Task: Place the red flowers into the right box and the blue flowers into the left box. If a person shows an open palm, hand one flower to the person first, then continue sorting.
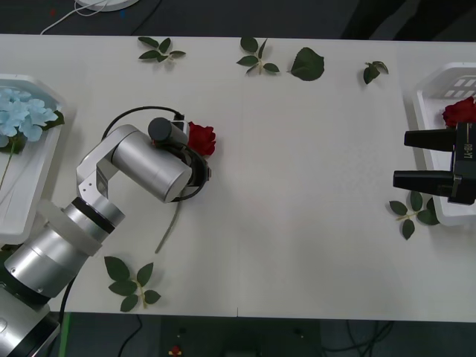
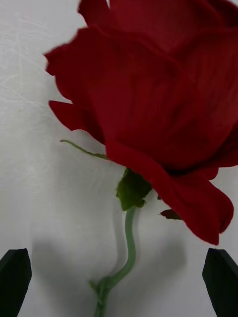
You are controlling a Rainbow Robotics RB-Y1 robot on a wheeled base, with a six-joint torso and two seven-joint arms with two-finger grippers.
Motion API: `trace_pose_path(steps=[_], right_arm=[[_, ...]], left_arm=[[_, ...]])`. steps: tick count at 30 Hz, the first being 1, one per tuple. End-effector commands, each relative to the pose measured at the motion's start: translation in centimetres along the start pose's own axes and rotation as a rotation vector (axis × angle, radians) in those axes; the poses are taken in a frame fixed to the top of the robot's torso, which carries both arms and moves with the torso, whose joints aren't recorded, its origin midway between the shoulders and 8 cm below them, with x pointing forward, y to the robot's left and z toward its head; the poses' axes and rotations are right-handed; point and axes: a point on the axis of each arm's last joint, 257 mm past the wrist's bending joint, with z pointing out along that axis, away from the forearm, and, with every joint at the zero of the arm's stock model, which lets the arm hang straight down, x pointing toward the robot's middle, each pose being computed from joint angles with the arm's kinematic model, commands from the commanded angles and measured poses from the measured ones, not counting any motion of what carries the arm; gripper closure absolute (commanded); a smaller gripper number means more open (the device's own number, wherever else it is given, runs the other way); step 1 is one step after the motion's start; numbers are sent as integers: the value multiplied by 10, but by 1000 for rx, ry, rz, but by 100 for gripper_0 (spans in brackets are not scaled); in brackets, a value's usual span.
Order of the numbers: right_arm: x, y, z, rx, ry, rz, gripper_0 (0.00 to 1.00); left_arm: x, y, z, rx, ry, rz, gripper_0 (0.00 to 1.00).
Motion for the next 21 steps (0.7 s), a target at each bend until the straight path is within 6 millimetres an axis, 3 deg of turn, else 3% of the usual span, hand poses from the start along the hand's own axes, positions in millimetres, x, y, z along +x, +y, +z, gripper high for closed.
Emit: trace_pose_path(steps=[1,15,21], right_arm=[[-4,11,3,-18,-21,-30,0],[-4,11,3,-18,-21,-30,0],[-4,11,3,-18,-21,-30,0]], left_arm=[[8,-19,4,20,-6,83,0],[31,-20,18,2,14,146,0],[25,-15,23,-7,-18,160,0]])
